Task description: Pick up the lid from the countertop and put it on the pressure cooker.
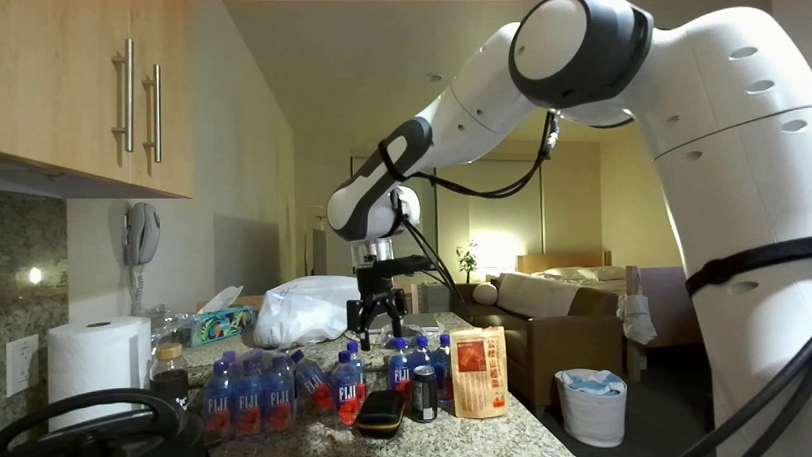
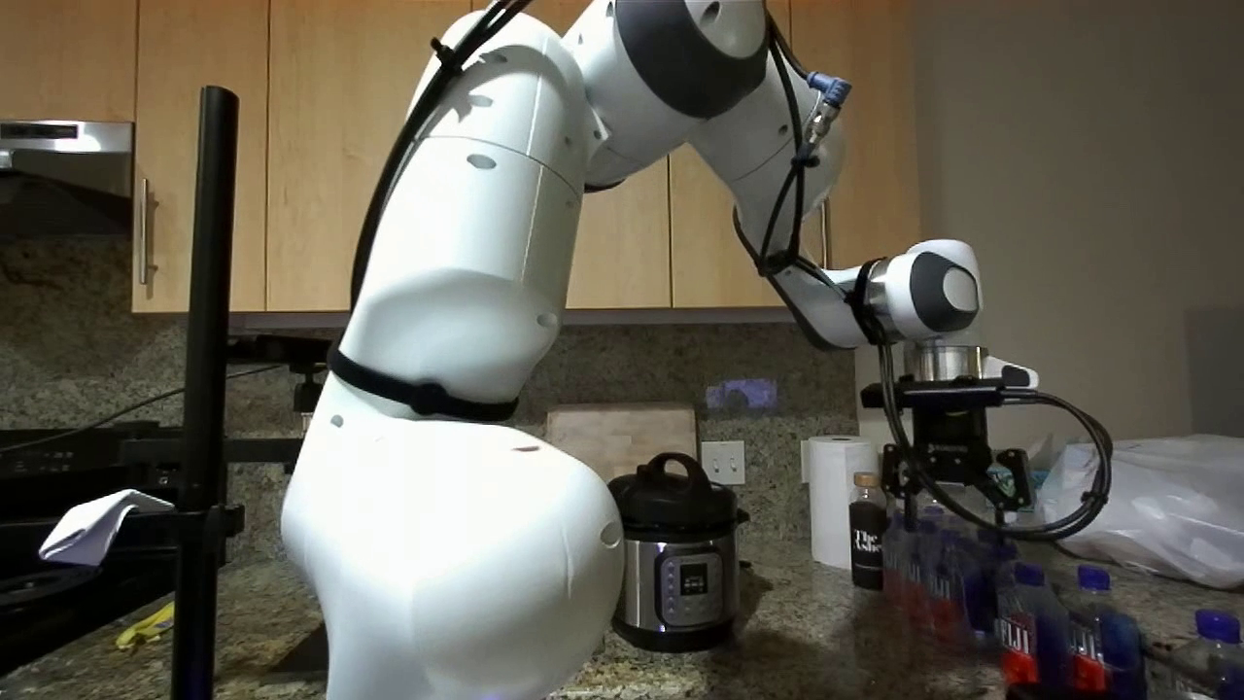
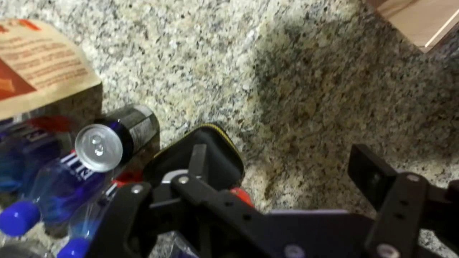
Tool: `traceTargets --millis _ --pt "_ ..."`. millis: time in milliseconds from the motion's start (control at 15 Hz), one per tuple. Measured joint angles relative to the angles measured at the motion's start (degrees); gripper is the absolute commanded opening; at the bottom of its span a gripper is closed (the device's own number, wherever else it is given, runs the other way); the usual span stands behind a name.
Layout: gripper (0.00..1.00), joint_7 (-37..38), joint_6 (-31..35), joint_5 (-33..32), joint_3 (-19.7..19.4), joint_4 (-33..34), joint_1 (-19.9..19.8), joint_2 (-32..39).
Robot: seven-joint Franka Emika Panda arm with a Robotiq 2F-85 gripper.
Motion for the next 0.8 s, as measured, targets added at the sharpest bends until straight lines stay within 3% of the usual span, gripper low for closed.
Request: traceTargets --millis 333,800 --pt "1.0 0.0 5.76 2.16 1.6 -12.93 -3.79 -5.89" --pt "1.0 0.0 6.28 2.31 1.99 -14.42 -4.04 -7.1"
